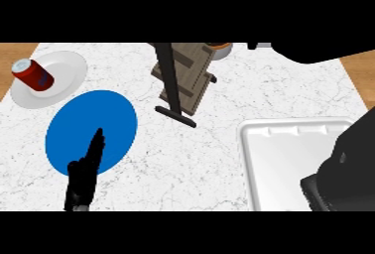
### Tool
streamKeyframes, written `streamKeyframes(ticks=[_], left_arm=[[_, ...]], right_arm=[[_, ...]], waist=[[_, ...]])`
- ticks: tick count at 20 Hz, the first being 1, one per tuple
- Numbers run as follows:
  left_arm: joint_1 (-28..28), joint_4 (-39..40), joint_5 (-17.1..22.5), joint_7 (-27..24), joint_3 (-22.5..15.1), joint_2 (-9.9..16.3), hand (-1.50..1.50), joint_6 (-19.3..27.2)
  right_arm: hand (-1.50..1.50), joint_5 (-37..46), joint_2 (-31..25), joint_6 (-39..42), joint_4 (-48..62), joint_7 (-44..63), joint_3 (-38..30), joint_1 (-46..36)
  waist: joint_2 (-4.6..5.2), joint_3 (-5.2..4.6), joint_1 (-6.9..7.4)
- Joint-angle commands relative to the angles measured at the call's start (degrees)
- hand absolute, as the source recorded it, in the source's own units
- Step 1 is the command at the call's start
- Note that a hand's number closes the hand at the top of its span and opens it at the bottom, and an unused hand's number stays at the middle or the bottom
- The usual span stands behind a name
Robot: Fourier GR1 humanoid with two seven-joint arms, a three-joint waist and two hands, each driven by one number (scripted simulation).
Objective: Pick the croissant from the tray and place it in the tiered basket
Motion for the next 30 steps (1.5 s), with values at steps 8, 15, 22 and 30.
streamKeyframes(ticks=[8, 15, 22, 30], left_arm=[[-1.78, 1.78, 1.26, 0.35, 1.54, 0.81, 0.0, -1.99], [0.89, 0.2, 0.02, -0.98, -0.03, -0.47, 0.0, -1.47], [-2.07, 0.99, -0.36, 0.66, 1.1, -1.05, 0.0, -0.34], [-2.67, 3.02, -1.68, -0.21, -0.22, -2.27, 0.0, -0.36]], right_arm=[[1.5, 6.43, -0.85, -5.54, 27.79, 2.97, -7.32, -15.21], [1.5, 5.81, -2.99, -8.81, 40.98, -5.54, -9.11, -18.23], [1.5, 10.01, -0.9, -17.66, 52.05, -7.7, -7.83, -17.19], [1.5, 8.03, 2.74, -33.1, 58.23, -11.77, -11.79, -11.99]], waist=[[0.95, 0.03, 1.11], [0.9, 0.08, 1.06], [1.07, 0.07, 1.25], [1.38, 0.08, 1.4]])
